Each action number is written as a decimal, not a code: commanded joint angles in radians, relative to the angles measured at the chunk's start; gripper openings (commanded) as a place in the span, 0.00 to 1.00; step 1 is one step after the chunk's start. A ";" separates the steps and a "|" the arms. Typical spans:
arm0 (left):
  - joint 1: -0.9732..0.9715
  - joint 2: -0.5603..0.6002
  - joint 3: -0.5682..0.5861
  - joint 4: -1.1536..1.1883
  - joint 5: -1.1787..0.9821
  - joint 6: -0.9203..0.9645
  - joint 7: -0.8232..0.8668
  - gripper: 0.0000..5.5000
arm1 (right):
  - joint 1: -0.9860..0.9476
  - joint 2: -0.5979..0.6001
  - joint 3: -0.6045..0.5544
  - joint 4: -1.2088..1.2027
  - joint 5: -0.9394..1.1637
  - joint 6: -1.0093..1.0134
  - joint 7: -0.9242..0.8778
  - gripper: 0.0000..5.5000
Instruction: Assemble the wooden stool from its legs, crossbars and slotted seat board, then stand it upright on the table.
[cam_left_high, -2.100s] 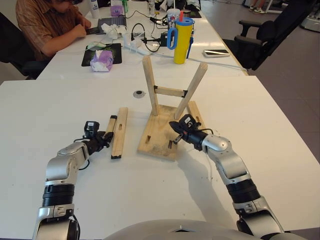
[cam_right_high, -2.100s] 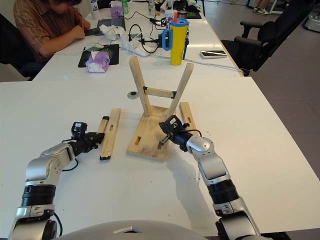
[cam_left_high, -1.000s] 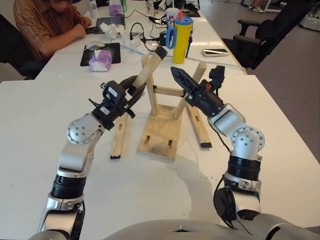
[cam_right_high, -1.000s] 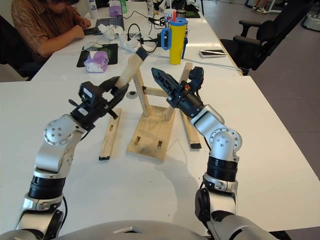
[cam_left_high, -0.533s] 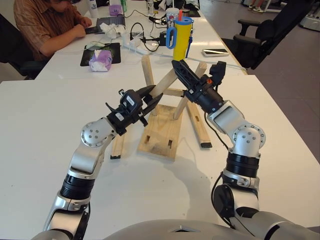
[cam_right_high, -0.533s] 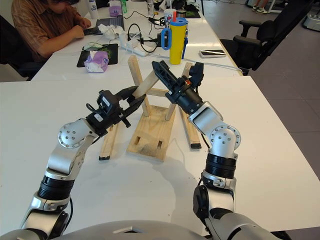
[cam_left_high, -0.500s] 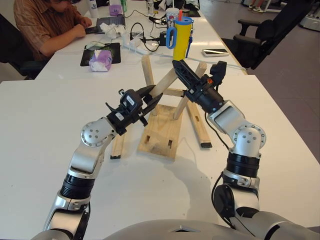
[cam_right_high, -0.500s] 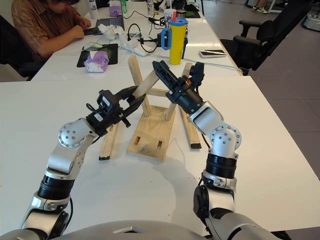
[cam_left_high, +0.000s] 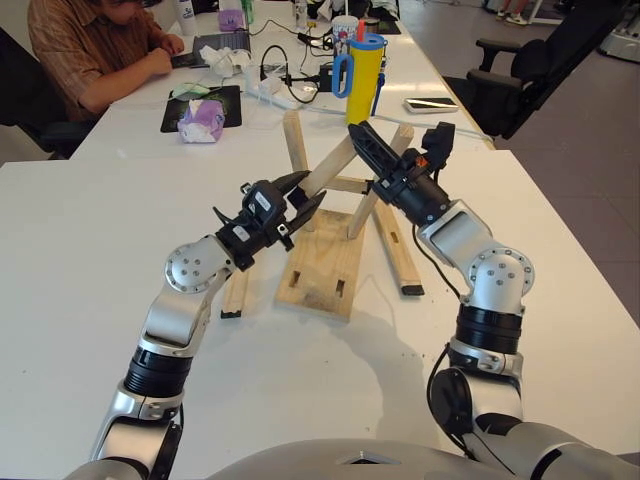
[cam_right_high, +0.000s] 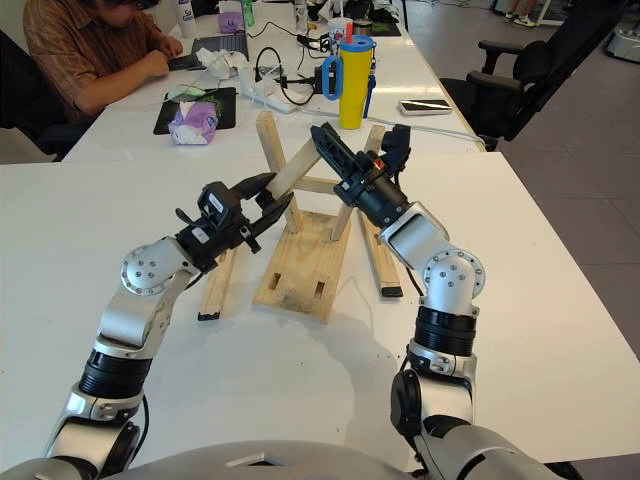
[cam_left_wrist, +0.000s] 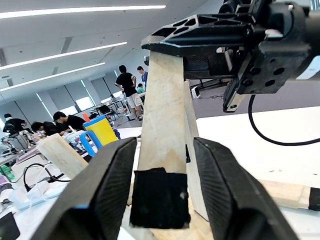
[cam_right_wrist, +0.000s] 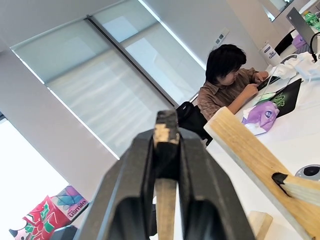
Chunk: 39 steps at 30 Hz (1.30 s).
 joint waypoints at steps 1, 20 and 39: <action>0.043 0.005 0.015 -0.030 -0.063 0.048 -0.036 0.48 | 0.068 -0.062 0.015 -0.010 -0.071 -0.008 0.001 0.08; 0.162 0.113 -0.057 0.230 0.124 0.007 -0.092 0.65 | 0.087 -0.201 -0.023 0.320 -0.514 -0.435 0.013 0.08; 0.158 0.079 -0.070 0.221 0.137 0.038 -0.084 0.65 | 0.144 -0.156 -0.022 0.322 -0.566 -0.425 -0.019 0.08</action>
